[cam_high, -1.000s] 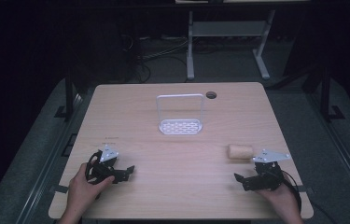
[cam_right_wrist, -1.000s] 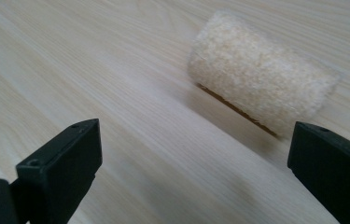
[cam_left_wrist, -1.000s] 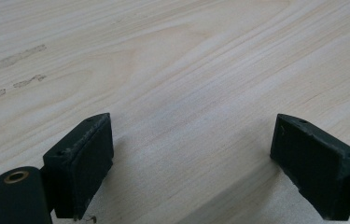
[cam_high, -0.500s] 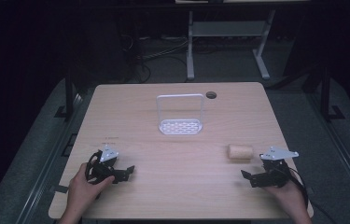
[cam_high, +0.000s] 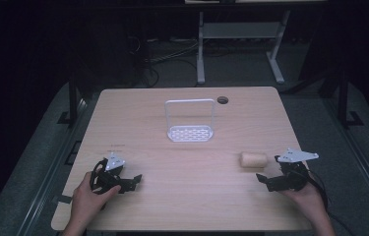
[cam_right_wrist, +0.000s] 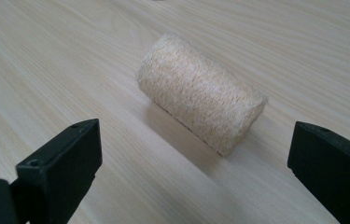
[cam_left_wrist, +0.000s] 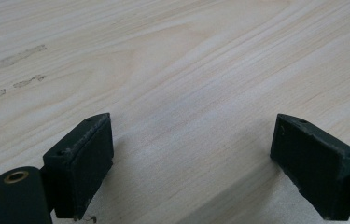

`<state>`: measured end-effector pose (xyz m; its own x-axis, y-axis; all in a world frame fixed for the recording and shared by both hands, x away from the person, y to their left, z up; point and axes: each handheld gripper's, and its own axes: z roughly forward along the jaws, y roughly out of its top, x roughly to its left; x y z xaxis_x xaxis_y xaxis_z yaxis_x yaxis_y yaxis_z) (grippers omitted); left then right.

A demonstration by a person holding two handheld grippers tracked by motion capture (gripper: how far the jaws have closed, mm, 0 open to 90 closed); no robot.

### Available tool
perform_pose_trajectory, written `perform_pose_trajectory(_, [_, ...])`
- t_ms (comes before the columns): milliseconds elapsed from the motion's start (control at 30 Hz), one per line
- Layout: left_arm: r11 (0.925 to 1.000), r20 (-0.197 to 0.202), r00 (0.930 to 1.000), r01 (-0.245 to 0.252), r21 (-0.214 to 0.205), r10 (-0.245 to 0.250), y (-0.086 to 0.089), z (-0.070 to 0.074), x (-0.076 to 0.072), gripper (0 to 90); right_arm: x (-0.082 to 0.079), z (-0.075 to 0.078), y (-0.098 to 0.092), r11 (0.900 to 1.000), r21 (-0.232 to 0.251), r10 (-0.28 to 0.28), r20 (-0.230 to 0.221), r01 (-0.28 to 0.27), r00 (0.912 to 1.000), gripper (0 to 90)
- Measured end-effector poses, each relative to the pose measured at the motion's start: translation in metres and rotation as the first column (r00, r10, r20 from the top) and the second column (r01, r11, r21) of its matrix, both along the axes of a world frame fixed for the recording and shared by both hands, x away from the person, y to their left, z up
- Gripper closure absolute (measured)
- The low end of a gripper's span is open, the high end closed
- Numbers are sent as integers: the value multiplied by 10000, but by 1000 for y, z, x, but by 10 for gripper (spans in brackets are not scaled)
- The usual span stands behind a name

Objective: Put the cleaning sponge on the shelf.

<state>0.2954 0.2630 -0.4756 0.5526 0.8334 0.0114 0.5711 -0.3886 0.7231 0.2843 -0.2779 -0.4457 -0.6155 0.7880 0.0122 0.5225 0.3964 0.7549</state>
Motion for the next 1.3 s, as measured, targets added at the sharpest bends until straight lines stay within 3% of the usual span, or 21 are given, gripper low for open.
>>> perform_pose_trajectory(900, [10000, 2, 10000, 5, 5, -5, 0, 0, 0, 126, 37, 10, -5, 9932, 334, 1115, 141, -1119, 9937, 27])
perform_pose_trajectory(1067, [10000, 2, 10000, 2, 0, -2, 0, 0, 0, 127, 48, 12, -5, 9886, 358, 1460, 37, -1460, 9893, 27])
perform_pose_trajectory(1300, [10000, -1, 10000, 1, 0, -1, 0, 0, 0, 126, 63, 15, -3, 9744, 542, 2190, -63, -2183, 9757, 27])
